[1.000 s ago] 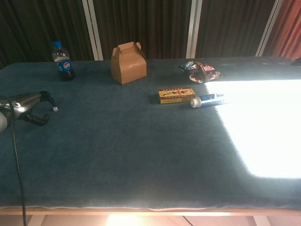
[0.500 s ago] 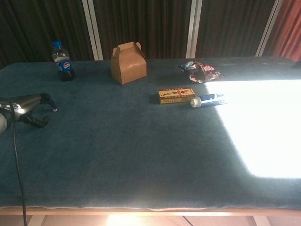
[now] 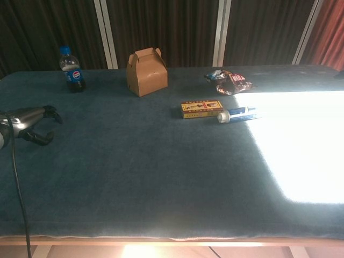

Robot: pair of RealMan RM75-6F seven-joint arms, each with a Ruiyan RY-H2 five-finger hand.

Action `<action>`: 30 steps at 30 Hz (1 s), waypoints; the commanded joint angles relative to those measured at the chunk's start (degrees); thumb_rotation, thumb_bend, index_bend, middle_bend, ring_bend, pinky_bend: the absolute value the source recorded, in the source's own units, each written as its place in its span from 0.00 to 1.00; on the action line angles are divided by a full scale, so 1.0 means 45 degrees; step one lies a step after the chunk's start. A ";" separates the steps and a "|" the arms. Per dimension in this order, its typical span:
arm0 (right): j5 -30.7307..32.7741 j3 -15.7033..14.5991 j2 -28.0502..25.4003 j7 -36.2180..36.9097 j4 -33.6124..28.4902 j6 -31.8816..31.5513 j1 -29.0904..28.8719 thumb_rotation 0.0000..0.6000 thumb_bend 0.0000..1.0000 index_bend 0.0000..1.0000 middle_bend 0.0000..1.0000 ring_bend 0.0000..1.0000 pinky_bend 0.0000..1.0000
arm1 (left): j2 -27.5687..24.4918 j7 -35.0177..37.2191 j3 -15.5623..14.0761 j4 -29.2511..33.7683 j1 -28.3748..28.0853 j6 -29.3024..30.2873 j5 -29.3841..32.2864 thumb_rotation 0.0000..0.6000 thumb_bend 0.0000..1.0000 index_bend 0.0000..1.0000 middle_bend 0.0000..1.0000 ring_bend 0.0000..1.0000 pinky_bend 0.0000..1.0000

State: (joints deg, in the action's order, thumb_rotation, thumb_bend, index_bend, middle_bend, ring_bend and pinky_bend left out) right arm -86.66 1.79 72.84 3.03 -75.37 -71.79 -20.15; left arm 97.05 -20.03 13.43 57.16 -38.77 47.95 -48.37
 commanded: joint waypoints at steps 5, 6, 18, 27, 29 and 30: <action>-0.0468 -0.0291 -0.0543 0.0335 -0.0380 -0.1427 0.0892 1.00 0.31 0.00 0.00 0.00 0.00 | -0.3646 0.2884 -0.1619 0.5278 0.2315 0.2955 -0.4418 0.84 0.57 0.16 0.00 0.00 0.06; -0.0557 -0.0424 -0.0700 0.0334 -0.0522 -0.1708 0.1135 1.00 0.31 0.00 0.00 0.00 0.00 | -0.4397 0.3314 -0.2061 0.6095 0.2781 0.3493 -0.5168 0.84 0.56 0.12 0.00 0.00 0.06; -0.1758 -0.2365 -0.1232 -0.0025 -0.1390 -0.5635 0.4828 1.00 0.31 0.00 0.00 0.00 0.00 | -0.7257 0.7411 -0.6138 0.5206 0.8511 1.0714 -1.0383 1.00 0.24 0.00 0.00 0.00 0.05; -0.2669 -0.2195 -0.0446 -0.0091 -0.0482 -0.6443 0.5263 1.00 0.31 0.00 0.00 0.00 0.00 | -0.6198 0.8849 -0.5590 0.2725 0.9624 1.2174 -1.0520 1.00 0.23 0.00 0.00 0.00 0.05; -0.2598 -0.2125 -0.0430 -0.0124 -0.0495 -0.6304 0.5258 1.00 0.31 0.00 0.00 0.00 0.00 | -0.6181 0.8966 -0.5562 0.2655 0.9682 1.2207 -1.0599 1.00 0.23 0.00 0.00 0.00 0.05; -0.2516 -0.2074 -0.0434 -0.0143 -0.0513 -0.6171 0.5242 1.00 0.31 0.00 0.00 0.00 0.00 | -0.6181 0.9014 -0.5529 0.2628 0.9696 1.2186 -1.0625 1.00 0.23 0.00 0.00 0.00 0.05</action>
State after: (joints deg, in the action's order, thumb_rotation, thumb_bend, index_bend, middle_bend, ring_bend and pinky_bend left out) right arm -98.28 -7.78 70.84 2.52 -77.62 -99.98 3.47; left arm 68.82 19.90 -11.49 69.47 4.58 102.69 -95.66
